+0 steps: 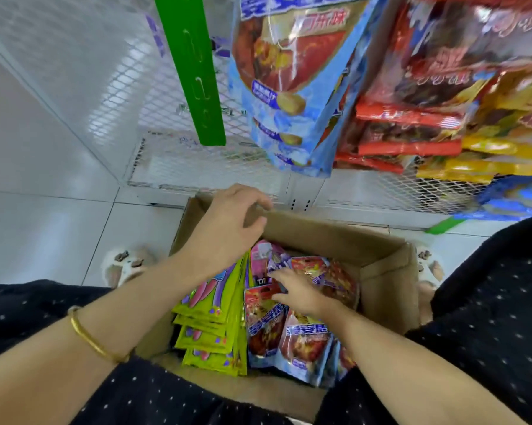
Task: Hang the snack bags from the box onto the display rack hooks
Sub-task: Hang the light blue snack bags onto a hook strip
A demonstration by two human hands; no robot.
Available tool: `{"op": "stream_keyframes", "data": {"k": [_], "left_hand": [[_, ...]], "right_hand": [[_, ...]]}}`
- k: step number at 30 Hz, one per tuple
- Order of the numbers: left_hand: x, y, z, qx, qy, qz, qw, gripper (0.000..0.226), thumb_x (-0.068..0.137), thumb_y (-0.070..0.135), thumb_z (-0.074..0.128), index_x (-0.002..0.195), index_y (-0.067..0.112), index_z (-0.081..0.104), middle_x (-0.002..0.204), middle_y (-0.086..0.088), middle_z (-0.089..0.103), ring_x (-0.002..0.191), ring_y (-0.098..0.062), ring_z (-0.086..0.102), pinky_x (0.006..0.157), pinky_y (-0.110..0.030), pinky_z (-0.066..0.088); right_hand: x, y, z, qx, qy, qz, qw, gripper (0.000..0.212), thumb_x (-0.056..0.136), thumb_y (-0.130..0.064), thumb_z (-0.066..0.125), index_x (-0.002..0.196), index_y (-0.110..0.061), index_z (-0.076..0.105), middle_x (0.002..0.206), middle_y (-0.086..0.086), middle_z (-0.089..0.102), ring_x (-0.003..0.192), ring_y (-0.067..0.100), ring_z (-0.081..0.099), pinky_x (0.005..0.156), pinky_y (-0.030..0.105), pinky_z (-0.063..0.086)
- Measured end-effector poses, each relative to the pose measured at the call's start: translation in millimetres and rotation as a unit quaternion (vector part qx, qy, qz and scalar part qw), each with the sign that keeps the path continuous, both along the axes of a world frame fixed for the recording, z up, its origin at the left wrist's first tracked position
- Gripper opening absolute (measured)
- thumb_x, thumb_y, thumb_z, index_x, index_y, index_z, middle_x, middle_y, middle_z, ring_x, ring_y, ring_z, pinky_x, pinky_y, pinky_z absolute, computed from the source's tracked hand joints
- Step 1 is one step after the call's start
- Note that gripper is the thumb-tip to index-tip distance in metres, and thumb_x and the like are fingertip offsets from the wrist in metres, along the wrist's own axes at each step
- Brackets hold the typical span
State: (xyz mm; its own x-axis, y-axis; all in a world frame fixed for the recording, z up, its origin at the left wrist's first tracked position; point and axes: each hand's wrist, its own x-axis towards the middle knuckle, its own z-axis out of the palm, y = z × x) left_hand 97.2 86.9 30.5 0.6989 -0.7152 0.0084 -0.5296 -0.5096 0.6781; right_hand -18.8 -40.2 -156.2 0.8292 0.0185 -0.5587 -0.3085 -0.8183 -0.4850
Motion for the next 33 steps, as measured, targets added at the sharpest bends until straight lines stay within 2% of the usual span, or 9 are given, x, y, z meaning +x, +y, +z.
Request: {"op": "stream_keyframes", "data": {"k": [4, 6, 9, 12, 14, 18, 22, 28, 33], "left_hand": [[4.5, -1.9, -3.0, 0.02, 0.039, 0.003, 0.999, 0.023, 0.086, 0.012, 0.06, 0.094, 0.033, 0.056, 0.099, 0.011, 0.051, 0.097, -0.003, 0.045, 0.079, -0.015, 0.036], [5.3, -4.8, -3.2, 0.046, 0.065, -0.004, 0.997, 0.018, 0.087, 0.014, 0.06, 0.098, 0.029, 0.058, 0.101, 0.011, 0.053, 0.098, -0.004, 0.048, 0.077, -0.013, 0.037], [1.5, -8.8, -7.2, 0.123, 0.109, -0.034, 0.986, 0.026, 0.088, 0.02, 0.061, 0.114, 0.018, 0.058, 0.116, 0.001, 0.058, 0.107, -0.012, 0.054, 0.086, -0.023, 0.041], [-8.7, -11.6, -10.2, 0.209, 0.124, -0.079, 0.967, 0.047, 0.087, 0.027, 0.063, 0.13, 0.014, 0.048, 0.131, -0.003, 0.053, 0.116, -0.016, 0.052, 0.092, -0.023, 0.039], [-17.0, -15.0, -8.9, 0.225, 0.115, -0.096, 0.963, 0.05, 0.087, 0.028, 0.065, 0.131, 0.014, 0.048, 0.131, -0.004, 0.055, 0.118, -0.016, 0.052, 0.095, -0.022, 0.038], [-28.9, -25.0, 10.4, 0.161, 0.029, -0.1, 0.981, 0.02, 0.09, 0.023, 0.059, 0.107, 0.013, 0.065, 0.102, -0.007, 0.066, 0.097, -0.02, 0.059, 0.08, -0.028, 0.04], [-29.2, -29.8, 48.0, 0.074, -0.027, -0.074, 0.994, 0.018, 0.092, 0.02, 0.056, 0.098, 0.005, 0.066, 0.09, -0.009, 0.062, 0.084, -0.022, 0.054, 0.067, -0.031, 0.031], [-18.9, -27.1, 146.9, -0.04, -0.052, -0.076, 0.995, 0.012, 0.088, 0.021, 0.062, 0.082, 0.012, 0.068, 0.073, 0.007, 0.062, 0.063, 0.004, 0.055, 0.06, -0.009, 0.039], [16.7, -37.7, 242.3, -0.281, -0.176, 0.094, 0.939, 0.009, 0.088, 0.015, 0.06, 0.096, 0.012, 0.062, 0.088, 0.004, 0.061, 0.073, -0.001, 0.053, 0.069, -0.001, 0.037]], "right_hand": [[5.3, 6.4, -7.3, 0.017, -0.028, -0.051, 0.998, 0.005, 0.084, -0.02, 0.065, 0.085, -0.019, 0.059, 0.1, 0.004, 0.059, 0.097, 0.023, 0.054, 0.086, 0.038, 0.045], [6.2, -4.8, 5.1, 0.128, -0.016, -0.104, 0.986, 0.022, 0.083, -0.007, 0.065, 0.072, -0.02, 0.052, 0.08, 0.002, 0.057, 0.077, 0.015, 0.055, 0.073, 0.031, 0.046], [11.3, -27.0, 49.2, 0.22, -0.014, -0.133, 0.966, 0.027, 0.082, 0.002, 0.064, 0.069, -0.018, 0.052, 0.07, -0.002, 0.053, 0.062, 0.0, 0.05, 0.061, 0.015, 0.041], [13.7, -44.6, 96.9, 0.224, -0.056, -0.121, 0.965, 0.026, 0.081, -0.003, 0.068, 0.071, -0.024, 0.057, 0.078, 0.002, 0.057, 0.069, 0.008, 0.052, 0.067, 0.02, 0.042], [9.9, -52.2, 125.0, 0.215, -0.096, -0.112, 0.965, 0.021, 0.081, -0.002, 0.067, 0.074, -0.019, 0.059, 0.074, -0.001, 0.056, 0.065, 0.001, 0.051, 0.065, 0.015, 0.04], [-0.3, -60.1, 175.5, 0.2, -0.18, -0.141, 0.953, 0.014, 0.083, -0.002, 0.066, 0.078, -0.014, 0.059, 0.069, -0.009, 0.055, 0.057, -0.009, 0.05, 0.063, 0.012, 0.038], [-11.4, -64.3, 219.6, 0.177, -0.282, -0.217, 0.918, 0.009, 0.084, -0.008, 0.067, 0.082, 0.0, 0.064, 0.073, 0.0, 0.059, 0.059, -0.004, 0.053, 0.062, 0.014, 0.042], [-15.5, -58.0, 297.3, 0.169, -0.41, -0.234, 0.865, 0.013, 0.087, -0.011, 0.063, 0.077, -0.019, 0.062, 0.075, -0.009, 0.059, 0.062, -0.005, 0.054, 0.061, 0.01, 0.041], [-5.2, -56.5, 370.6, 0.108, -0.519, -0.202, 0.824, 0.006, 0.088, -0.01, 0.062, 0.084, -0.014, 0.061, 0.078, -0.014, 0.057, 0.063, -0.011, 0.052, 0.062, 0.004, 0.038]]}}
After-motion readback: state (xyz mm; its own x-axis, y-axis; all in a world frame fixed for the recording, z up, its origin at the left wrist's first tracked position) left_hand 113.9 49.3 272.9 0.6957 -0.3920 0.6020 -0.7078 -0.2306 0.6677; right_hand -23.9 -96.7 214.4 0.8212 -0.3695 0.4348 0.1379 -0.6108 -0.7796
